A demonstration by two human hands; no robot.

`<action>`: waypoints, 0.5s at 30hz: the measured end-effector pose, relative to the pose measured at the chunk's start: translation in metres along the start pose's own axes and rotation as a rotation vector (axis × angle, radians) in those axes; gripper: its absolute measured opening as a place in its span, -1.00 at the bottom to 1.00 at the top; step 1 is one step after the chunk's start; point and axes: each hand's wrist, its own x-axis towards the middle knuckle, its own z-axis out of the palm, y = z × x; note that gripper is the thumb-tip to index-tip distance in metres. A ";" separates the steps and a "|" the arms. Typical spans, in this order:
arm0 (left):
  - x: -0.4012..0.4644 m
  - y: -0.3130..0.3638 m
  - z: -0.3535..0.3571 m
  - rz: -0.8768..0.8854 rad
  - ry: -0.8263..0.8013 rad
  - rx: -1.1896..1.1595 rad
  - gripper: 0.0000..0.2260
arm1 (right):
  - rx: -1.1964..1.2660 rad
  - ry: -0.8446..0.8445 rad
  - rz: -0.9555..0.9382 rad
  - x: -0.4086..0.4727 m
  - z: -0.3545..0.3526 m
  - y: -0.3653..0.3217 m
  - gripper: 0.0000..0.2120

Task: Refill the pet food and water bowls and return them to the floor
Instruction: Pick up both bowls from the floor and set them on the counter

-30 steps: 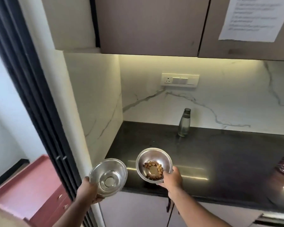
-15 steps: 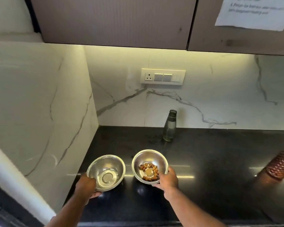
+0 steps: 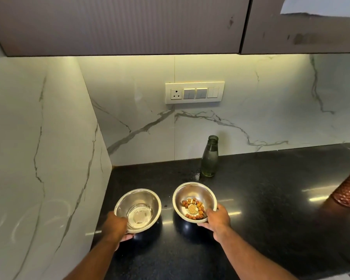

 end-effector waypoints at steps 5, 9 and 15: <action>-0.003 0.007 0.010 -0.029 0.036 -0.045 -0.63 | -0.040 -0.019 0.009 0.012 0.001 -0.007 -0.74; -0.005 0.011 0.015 -0.051 0.048 -0.053 -0.62 | -0.044 -0.040 0.022 0.020 -0.002 -0.011 -0.75; -0.005 0.010 0.028 -0.064 0.047 -0.091 -0.61 | -0.037 -0.073 0.045 0.027 -0.010 -0.015 -0.74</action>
